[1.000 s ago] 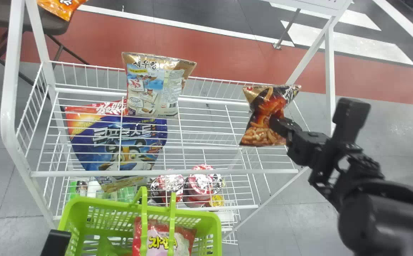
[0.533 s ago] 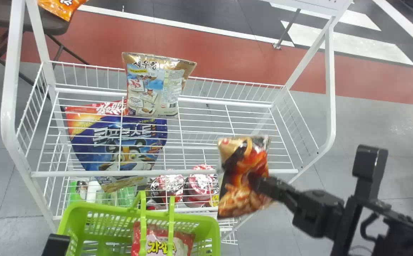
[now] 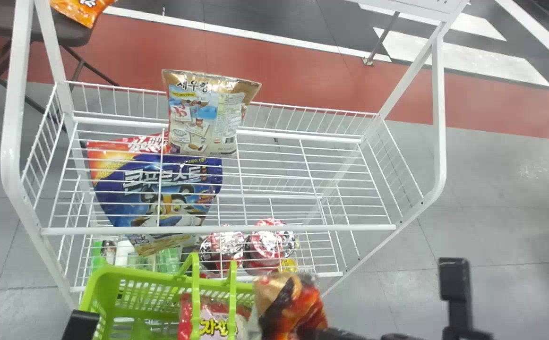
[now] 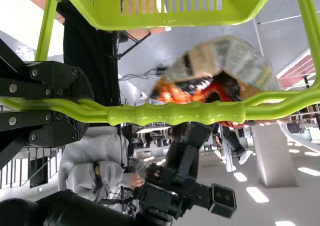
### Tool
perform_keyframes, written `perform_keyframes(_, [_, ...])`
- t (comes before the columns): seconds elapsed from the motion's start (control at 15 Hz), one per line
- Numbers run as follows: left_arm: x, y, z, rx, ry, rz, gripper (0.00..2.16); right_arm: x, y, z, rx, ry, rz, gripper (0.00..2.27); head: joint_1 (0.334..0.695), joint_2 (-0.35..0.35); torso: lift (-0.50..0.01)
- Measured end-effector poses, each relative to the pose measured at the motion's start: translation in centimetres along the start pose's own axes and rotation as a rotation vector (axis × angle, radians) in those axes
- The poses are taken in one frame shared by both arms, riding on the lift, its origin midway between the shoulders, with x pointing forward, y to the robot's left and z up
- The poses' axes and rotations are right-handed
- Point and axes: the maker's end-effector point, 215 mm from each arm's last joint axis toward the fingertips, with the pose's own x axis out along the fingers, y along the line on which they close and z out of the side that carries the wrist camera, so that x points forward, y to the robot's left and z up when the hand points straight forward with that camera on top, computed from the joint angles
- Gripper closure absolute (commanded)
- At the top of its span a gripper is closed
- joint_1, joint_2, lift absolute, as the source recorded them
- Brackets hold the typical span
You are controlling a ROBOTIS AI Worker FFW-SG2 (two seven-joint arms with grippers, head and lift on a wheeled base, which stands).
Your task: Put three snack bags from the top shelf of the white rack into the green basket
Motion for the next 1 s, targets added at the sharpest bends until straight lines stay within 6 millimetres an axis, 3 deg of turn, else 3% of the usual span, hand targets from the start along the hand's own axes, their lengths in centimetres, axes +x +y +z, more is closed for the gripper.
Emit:
perform_keyframes(0.27, [0.3, -0.3, -0.2, 0.014, 0.011, 0.003, 2.12, 5.6, 1.5, -7.1, 0.050, 0.202, 0.062, 2.25, 0.695, -0.350, 0.000])
perform_keyframes(0.4, [0.3, -0.4, -0.1, 0.017, 0.011, 0.002, 2.12, 8.1, 2.7, -9.0, 0.020, 0.250, 0.087, 2.10, 0.695, -0.350, 0.000])
perform_keyframes(0.47, [0.2, -0.4, -0.1, 0.019, 0.012, 0.001, 2.12, 9.3, 3.6, -9.2, -0.003, 0.248, 0.117, 1.71, 0.695, -0.350, 0.000])
perform_keyframes(0.6, [0.1, -0.6, -0.2, 0.020, 0.010, -0.003, 2.12, 10.5, 4.6, -9.1, -0.018, 0.236, 0.159, 0.14, 0.695, -0.350, 0.000])
perform_keyframes(0.67, [-0.1, -0.6, -0.2, 0.018, 0.007, -0.005, 2.12, 10.6, 4.5, -8.8, -0.020, 0.226, 0.163, 0.00, 0.695, -0.350, 0.000])
perform_keyframes(1.0, [0.0, -0.6, -0.1, 0.012, 0.002, -0.010, 2.12, 8.3, -0.4, -4.9, -0.037, 0.107, 0.063, 0.05, 0.695, -0.350, 0.000])
